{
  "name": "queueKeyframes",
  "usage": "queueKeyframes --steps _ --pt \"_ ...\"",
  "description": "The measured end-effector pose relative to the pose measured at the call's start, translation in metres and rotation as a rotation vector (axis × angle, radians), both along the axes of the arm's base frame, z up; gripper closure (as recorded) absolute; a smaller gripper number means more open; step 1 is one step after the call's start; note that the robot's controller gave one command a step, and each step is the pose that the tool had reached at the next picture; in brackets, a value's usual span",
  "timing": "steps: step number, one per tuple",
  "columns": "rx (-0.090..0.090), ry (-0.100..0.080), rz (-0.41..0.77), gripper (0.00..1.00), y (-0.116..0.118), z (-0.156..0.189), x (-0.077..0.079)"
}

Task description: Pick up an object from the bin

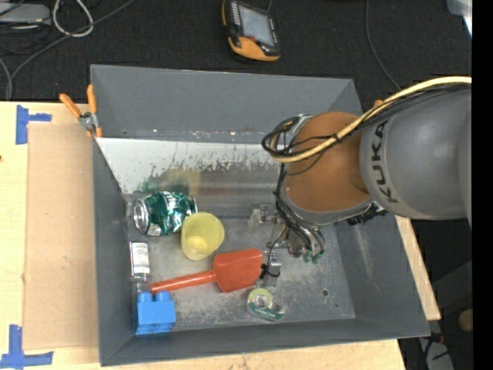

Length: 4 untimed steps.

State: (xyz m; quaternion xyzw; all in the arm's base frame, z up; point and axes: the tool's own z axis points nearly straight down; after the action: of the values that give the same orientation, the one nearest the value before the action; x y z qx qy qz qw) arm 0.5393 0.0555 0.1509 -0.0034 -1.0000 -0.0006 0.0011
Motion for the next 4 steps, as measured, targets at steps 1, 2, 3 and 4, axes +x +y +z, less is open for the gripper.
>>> queueKeyframes --steps 1,2,3,4 --pt "0.0 0.0 0.0 0.0 0.0 0.0 0.0" --pt "0.001 0.003 -0.033 0.0 0.004 -0.06 0.062" --pt "0.002 -0.003 -0.222 0.0 -0.001 -0.077 0.028" --pt "0.003 -0.004 0.047 0.0 0.031 -0.081 0.008"
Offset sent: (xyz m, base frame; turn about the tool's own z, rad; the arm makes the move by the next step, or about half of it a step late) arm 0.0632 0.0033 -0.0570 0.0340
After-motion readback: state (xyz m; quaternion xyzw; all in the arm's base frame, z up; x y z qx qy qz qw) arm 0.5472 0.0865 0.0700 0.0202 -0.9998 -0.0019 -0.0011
